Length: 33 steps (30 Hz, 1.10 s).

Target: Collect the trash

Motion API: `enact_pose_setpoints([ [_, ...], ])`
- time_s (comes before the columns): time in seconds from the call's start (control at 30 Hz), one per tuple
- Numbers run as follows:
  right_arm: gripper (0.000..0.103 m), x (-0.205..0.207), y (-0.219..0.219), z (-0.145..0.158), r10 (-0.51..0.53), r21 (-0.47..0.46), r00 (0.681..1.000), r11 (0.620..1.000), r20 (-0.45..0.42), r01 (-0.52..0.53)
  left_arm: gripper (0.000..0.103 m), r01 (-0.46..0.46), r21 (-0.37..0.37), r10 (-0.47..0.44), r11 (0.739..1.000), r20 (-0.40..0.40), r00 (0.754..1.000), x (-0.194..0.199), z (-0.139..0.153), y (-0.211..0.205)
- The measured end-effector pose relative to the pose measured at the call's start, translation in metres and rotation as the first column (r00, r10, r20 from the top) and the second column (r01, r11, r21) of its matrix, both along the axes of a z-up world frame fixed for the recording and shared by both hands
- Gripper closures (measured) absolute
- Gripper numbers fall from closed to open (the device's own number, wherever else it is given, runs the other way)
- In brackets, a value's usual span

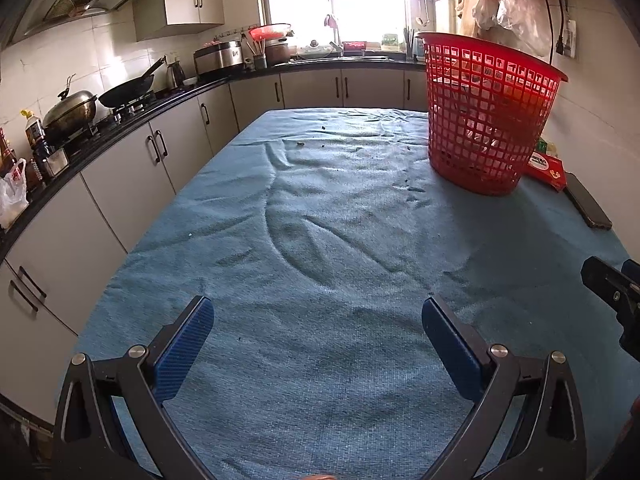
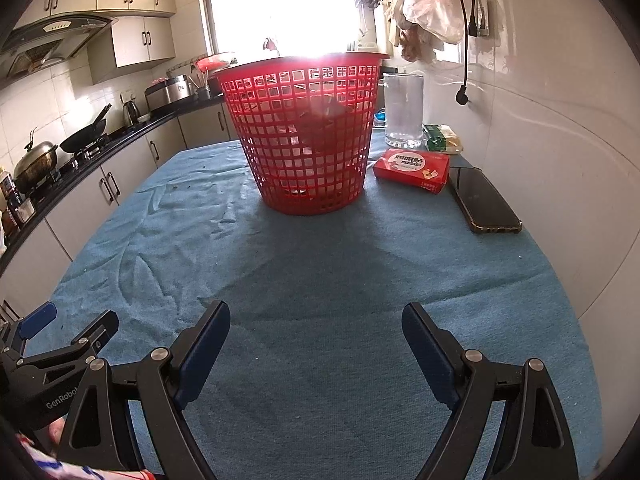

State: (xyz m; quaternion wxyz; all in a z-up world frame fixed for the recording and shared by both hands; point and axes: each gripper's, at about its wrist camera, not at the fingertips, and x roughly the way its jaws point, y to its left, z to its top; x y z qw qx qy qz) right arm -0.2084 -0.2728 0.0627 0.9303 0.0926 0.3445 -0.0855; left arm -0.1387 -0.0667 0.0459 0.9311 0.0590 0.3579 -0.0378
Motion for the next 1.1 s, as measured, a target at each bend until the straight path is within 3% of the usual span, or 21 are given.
enact_pose_setpoints([
  [1.1, 0.012, -0.0012, -0.0043, -0.0022, -0.007, 0.011, 1.000, 1.000, -0.002, 0.007, 0.000, 0.012, -0.004, -0.013, 1.000, -0.027, 1.000, 0.0031, -0.0078, -0.0052],
])
